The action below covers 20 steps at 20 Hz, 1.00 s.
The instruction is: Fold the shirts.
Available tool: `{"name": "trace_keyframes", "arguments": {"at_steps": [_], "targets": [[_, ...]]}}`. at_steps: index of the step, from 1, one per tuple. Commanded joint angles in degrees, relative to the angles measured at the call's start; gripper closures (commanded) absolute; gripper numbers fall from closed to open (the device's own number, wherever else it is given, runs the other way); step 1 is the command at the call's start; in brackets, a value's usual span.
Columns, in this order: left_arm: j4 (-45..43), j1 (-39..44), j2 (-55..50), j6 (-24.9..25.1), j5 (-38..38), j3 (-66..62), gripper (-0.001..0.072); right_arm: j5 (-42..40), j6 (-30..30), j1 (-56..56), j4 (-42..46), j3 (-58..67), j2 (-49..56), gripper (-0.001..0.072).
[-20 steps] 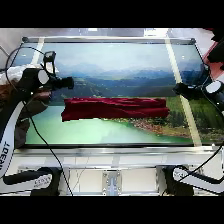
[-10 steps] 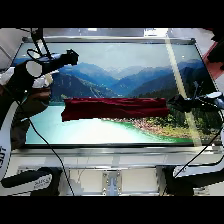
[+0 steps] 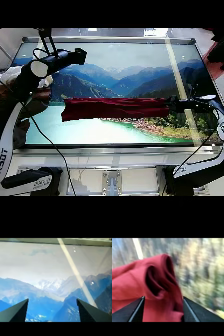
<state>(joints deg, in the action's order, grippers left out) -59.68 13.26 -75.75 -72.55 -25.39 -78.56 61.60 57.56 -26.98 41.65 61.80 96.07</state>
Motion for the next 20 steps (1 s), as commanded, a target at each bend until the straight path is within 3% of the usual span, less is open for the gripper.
{"name": "trace_keyframes", "arguments": {"at_steps": [1, 2, 3, 4, 5, 6, 7, 8, 12, 15, 20], "targets": [[0.37, 0.5, 0.02, 0.55, -0.17, -0.07, 0.0004, 0.15, -0.59, 3.41, -0.13, -0.02, 2.08, 0.0168], [0.33, 0.52, 0.02, 0.55, -0.98, -0.07, 0.0005, 0.11, -0.59, 4.79, -0.48, -0.02, 2.38, 0.0168], [0.28, 0.52, -0.04, 0.57, -2.29, -0.04, 0.0006, -0.02, -0.61, 5.97, -1.14, -0.02, 2.38, 0.0214], [0.28, 0.52, -0.24, 0.57, -4.09, -0.02, 0.001, 0.31, -0.66, 6.58, -2.75, -0.02, 2.36, 0.0325], [0.28, 0.52, -0.63, 0.52, -6.23, 0.0, 0.0083, 1.49, -1.29, 6.62, -4.39, 0.2, 2.36, 0.0468], [0.33, 0.57, -1.25, 0.35, -8.63, 0.0, 0.0279, 3.85, -2.67, 6.54, -5.75, 1.11, 2.36, 0.0683], [0.35, 0.68, -2.01, 0.33, -10.58, 0.13, 0.052, 6.21, -2.91, 6.56, -6.19, 2.4, 2.25, 0.0679], [0.39, 0.81, -3.19, 0.35, -12.63, 0.11, 0.0683, 8.24, -2.91, 6.58, -6.34, 3.91, 1.7, 0.0679], [5.03, 2.56, -11.17, -5.77, -16.79, 0.11, 0.0694, 10.71, 0.11, 6.6, -5.01, 8.94, -4.39, 0.0681], [6.95, 8.15, -19.43, -5.84, -21.4, 0.09, 0.0694, 12.2, 4.55, 6.62, -1.33, 12.96, -9.77, 0.0681], [7.26, 20.15, -28.3, -5.4, -18.78, 0.04, 0.0694, 18.16, 8.79, 6.75, 0.61, 17.9, -14.45, 0.0682]]}}
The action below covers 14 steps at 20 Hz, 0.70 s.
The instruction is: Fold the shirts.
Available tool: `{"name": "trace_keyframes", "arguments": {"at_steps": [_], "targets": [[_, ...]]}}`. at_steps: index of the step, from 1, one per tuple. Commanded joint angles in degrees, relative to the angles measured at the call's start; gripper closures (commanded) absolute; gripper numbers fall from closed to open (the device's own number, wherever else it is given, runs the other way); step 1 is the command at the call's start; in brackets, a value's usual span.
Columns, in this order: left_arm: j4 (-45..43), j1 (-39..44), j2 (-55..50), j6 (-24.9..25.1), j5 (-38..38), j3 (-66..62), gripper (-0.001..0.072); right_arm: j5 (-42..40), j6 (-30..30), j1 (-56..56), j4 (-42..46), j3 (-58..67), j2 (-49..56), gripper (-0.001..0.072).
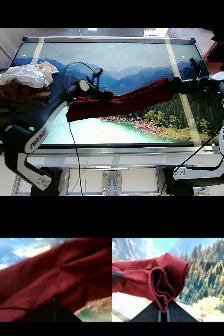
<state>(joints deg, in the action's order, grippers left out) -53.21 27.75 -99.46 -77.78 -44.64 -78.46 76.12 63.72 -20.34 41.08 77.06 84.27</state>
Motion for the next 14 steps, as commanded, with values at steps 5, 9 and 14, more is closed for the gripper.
{"name": "trace_keyframes", "arguments": {"at_steps": [5, 9, 14], "targets": [[0.79, 11.72, -7.13, -0.5, 6.86, -0.76, 0.0694, 9.07, 4.02, 3.82, 2.27, 6.1, -3.34, 0.0682], [3.17, 11.89, -7.78, -1.75, 5.42, -1.66, 0.0694, 8.57, 4.35, 11.8, 5.27, 10.86, -3.34, 0.0683], [-6.78, 9.79, -4.96, 0.83, -7.67, -12.24, 0.0694, 6.86, 6.71, 20.83, 8.9, 14.86, -3.34, 0.0683]]}}
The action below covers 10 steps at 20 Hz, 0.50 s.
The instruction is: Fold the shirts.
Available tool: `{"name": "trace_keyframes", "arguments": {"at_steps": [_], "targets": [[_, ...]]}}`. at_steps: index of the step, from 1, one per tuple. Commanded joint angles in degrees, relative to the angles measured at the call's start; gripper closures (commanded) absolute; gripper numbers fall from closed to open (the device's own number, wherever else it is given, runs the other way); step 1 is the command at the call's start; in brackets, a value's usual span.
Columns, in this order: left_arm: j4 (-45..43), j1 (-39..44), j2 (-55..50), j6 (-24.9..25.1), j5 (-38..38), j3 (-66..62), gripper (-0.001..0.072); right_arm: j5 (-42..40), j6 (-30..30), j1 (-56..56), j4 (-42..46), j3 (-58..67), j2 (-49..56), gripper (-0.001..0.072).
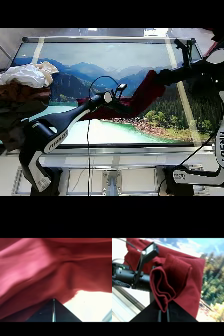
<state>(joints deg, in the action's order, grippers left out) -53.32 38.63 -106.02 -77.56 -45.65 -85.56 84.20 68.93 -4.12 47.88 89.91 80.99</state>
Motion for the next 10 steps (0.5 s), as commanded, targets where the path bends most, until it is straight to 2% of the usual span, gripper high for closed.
{"name": "trace_keyframes", "arguments": {"at_steps": [1, 4, 6, 10], "targets": [[-13.31, -2.4, 3.85, -0.76, -9.31, -7.58, 0.0693, -2.32, 2.03, 5.68, 2.12, 1.99, -0.04, 0.0683], [-35.71, -7.32, 13.44, -6.56, -13.81, -10.86, 0.0693, -5.42, 4.61, 9.44, 2.97, 1.99, 0.02, 0.0684], [-45.29, -11.02, 19.56, -9.94, -14.12, -10.86, 0.0693, -9.11, 7.02, 13.99, 4.48, 1.99, 0.37, 0.0685], [-45.44, -18.1, 25.81, -11.19, -14.49, -10.84, 0.0692, -21.81, 9.79, 27.69, 4.9, 1.99, 4.5, 0.0684]]}}
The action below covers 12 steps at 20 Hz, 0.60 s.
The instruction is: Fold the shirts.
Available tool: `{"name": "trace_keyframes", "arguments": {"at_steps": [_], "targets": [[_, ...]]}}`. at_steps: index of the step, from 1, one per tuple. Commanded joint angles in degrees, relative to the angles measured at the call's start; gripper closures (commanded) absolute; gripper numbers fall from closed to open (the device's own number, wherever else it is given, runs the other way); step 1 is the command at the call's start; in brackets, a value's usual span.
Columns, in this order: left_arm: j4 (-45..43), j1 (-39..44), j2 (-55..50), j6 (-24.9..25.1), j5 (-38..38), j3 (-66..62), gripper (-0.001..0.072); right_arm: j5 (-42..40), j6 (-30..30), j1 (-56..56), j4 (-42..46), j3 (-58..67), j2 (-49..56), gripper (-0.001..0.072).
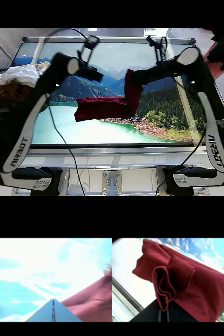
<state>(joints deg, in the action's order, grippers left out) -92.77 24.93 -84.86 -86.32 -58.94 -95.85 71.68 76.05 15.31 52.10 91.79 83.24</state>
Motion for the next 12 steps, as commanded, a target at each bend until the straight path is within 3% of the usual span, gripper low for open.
{"name": "trace_keyframes", "arguments": {"at_steps": [1, 3, 4, 6, 9, 12], "targets": [[-5.97, -5.57, 5.01, -2.45, -1.7, -0.55, 0.0692, -13.0, 3.89, 11.93, 0.68, 0.11, 4.07, 0.0684], [-5.9, -6.6, 4.98, -2.43, -2.89, -0.2, 0.0692, -21.55, 5.22, 18.51, 1.25, 0.09, 7.93, 0.0679], [-5.84, -6.75, 4.98, -2.4, -3.37, 0.07, 0.0692, -27.06, 5.25, 21.14, 1.7, 0.09, 9.84, 0.0627], [-5.79, -6.73, 4.98, -2.36, -4.5, 0.17, 0.0693, -34.93, 8.85, 22.95, 1.75, 0.11, 12.41, 0.0235], [-6.19, -6.73, 5.01, -1.53, -5.99, 0.17, 0.0693, -31.76, 10.82, 18.36, 8.28, 0.11, 12.24, 0.0226], [-6.21, -6.73, 4.98, -0.61, -6.99, 0.17, 0.0693, -16.68, 16.87, 6.88, 20.37, 0.09, 11.19, 0.0222]]}}
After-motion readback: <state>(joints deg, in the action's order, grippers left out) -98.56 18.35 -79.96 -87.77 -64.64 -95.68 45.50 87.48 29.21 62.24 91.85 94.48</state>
